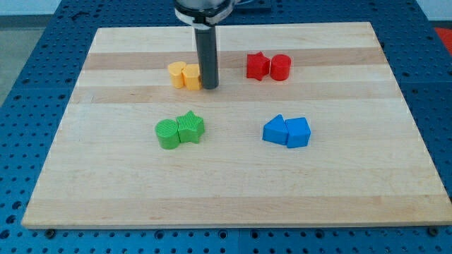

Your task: Point at the red circle

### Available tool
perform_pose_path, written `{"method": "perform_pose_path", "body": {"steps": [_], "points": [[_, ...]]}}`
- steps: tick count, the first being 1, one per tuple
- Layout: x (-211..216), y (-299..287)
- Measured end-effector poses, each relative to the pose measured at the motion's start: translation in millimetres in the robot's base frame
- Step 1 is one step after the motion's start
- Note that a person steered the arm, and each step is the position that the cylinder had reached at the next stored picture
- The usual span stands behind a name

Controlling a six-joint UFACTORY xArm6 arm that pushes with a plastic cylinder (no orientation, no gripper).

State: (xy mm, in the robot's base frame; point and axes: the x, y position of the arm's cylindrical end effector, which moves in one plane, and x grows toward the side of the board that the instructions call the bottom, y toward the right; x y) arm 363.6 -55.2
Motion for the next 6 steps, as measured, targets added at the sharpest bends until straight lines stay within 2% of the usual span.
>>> {"method": "perform_pose_path", "body": {"steps": [3, 5, 6], "points": [[-11.9, -39.9], [-2.8, 38.7], [24.0, 79.9]]}}
